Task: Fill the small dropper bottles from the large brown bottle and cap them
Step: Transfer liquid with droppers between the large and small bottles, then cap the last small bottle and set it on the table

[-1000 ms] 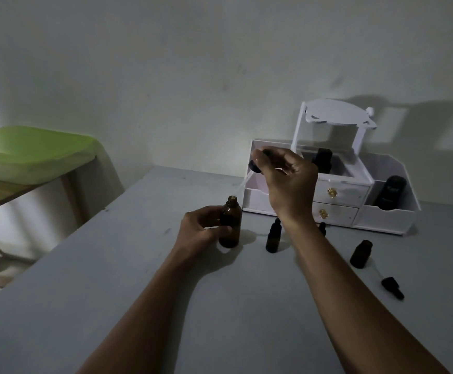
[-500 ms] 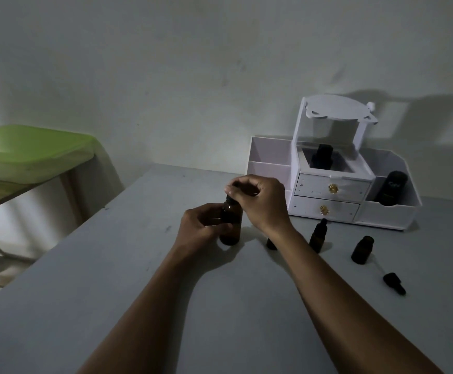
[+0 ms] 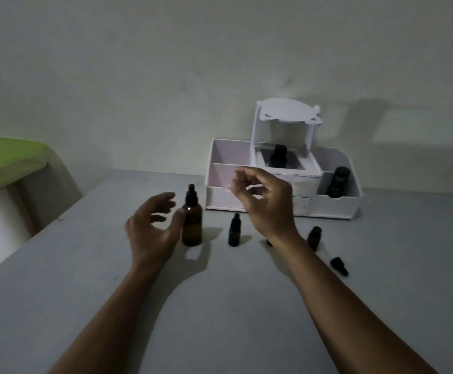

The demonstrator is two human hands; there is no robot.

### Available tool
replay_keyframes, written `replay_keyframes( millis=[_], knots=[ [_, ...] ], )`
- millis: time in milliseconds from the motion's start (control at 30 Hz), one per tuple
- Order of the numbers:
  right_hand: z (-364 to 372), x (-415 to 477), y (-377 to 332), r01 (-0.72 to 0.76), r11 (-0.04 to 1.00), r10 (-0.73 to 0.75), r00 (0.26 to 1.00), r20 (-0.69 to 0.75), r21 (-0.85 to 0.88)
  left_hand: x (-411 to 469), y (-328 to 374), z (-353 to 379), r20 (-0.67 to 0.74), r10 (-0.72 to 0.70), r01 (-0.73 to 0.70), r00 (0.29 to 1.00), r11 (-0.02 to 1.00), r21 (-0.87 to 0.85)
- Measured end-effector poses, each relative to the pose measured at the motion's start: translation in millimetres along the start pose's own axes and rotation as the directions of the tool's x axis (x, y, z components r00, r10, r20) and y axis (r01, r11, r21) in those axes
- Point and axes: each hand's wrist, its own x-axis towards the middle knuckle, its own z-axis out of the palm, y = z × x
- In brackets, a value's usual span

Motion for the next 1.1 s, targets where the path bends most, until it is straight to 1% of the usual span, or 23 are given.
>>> replay_keyframes(
  millis=[67,100,167,267,333,433,500,567,633,767,800,900,933,1033,1100],
  knots=[
    [-38,-8,5,0.012,0.998,-0.015,0.998,-0.059,-0.057,-11,17,4,-0.053,0.070,-0.070,0.996,0.997,-0.007],
    [-58,-13,10,0.003,0.997,-0.010,0.996,-0.084,-0.083,-19,26,8,-0.048,0.088,-0.089,0.995,0.996,-0.029],
    [-97,-23,22,-0.067,0.989,0.050,0.990,-0.128,-0.129,-36,45,20,0.010,0.073,-0.071,0.997,0.991,-0.112],
    [-147,-39,40,-0.259,0.939,0.227,0.961,-0.157,-0.227,-57,73,46,0.191,0.030,0.013,0.981,0.975,-0.220],
    [-169,-49,51,-0.371,0.886,0.341,0.928,-0.149,-0.279,-69,87,67,0.337,0.009,0.075,0.942,0.969,-0.235],
    [-183,-61,60,-0.475,0.812,0.459,0.879,-0.133,-0.338,-84,103,103,0.527,-0.053,0.165,0.848,0.972,-0.167],
    [-186,-68,62,-0.517,0.772,0.525,0.847,-0.088,-0.369,-91,110,128,0.606,-0.114,0.219,0.787,0.971,-0.101],
    [-187,-72,63,-0.533,0.731,0.579,0.815,-0.027,-0.427,-97,113,150,0.631,-0.180,0.276,0.755,0.960,-0.055],
    [-188,-75,66,-0.530,0.705,0.602,0.799,0.003,-0.471,-101,114,167,0.623,-0.227,0.312,0.749,0.950,-0.028],
    [-194,-75,69,-0.514,0.691,0.598,0.802,0.002,-0.509,-101,114,191,0.612,-0.251,0.329,0.750,0.944,-0.016],
    [-196,-72,70,-0.514,0.703,0.579,0.815,-0.024,-0.492,-99,114,194,0.614,-0.247,0.328,0.750,0.944,-0.021],
    [-198,-56,65,-0.548,0.770,0.529,0.835,-0.152,-0.327,-95,113,201,0.626,-0.238,0.332,0.743,0.942,-0.037],
    [-198,-47,64,-0.539,0.795,0.510,0.842,-0.175,-0.280,-94,113,202,0.626,-0.239,0.337,0.743,0.941,-0.040],
    [-195,-26,57,-0.513,0.848,0.492,0.855,-0.163,-0.131,-93,111,203,0.630,-0.253,0.360,0.734,0.932,-0.045],
    [-189,-21,59,-0.488,0.869,0.476,0.870,-0.132,-0.085,-95,111,203,0.636,-0.254,0.358,0.729,0.933,-0.036]
  ],
)
